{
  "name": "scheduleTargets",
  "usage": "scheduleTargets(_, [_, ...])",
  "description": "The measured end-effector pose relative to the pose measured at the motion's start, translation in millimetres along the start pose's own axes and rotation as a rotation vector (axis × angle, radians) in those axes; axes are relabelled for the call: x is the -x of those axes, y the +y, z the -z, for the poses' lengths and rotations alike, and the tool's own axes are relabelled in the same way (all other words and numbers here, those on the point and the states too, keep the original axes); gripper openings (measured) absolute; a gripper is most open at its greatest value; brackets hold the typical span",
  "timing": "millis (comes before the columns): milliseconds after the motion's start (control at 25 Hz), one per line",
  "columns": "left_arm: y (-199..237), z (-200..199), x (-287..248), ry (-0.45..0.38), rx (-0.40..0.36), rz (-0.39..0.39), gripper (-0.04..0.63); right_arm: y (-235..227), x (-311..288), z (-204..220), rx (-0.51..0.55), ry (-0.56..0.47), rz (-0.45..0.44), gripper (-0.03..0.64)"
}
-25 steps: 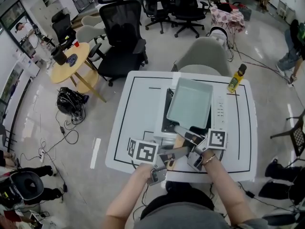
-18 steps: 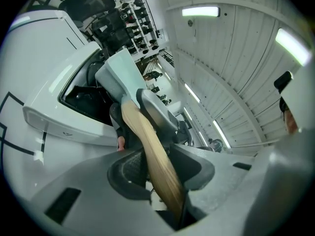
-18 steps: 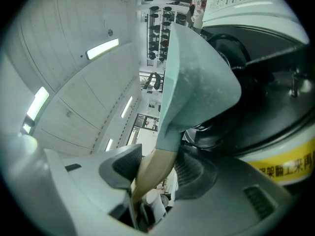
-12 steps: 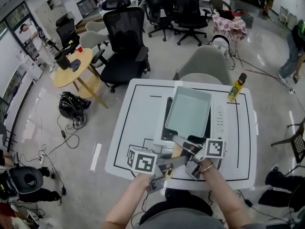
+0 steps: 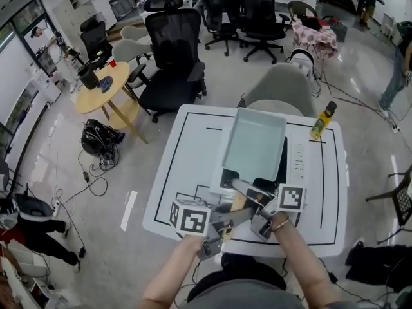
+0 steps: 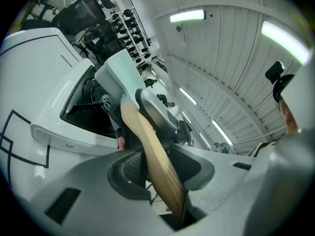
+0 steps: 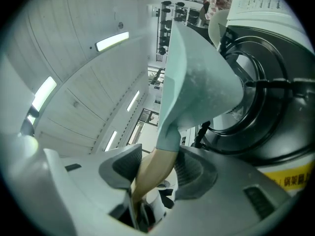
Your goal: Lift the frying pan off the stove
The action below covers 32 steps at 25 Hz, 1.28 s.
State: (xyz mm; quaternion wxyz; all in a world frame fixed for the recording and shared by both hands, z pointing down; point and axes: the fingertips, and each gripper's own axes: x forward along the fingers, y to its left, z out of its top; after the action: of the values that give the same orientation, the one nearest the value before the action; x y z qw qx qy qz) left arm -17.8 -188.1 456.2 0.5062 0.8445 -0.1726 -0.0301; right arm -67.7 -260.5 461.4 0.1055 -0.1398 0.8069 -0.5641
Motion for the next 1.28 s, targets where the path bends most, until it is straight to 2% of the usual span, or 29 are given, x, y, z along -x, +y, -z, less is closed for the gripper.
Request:
scheduleTargets(600, [-27.2, -10.4, 19.8, -0.064, -0.115, 0.015, 0.126, 42.8, -12.5, 1.7, 0.098, 0.021, -0.053, 0.201])
scheduleTargets(1280, [-58.4, -11.1, 33.8, -0.105, -0.212, 0.026, 0.126, 82.7, -12.2, 8.1, 0.184, 0.025, -0.092, 0.201])
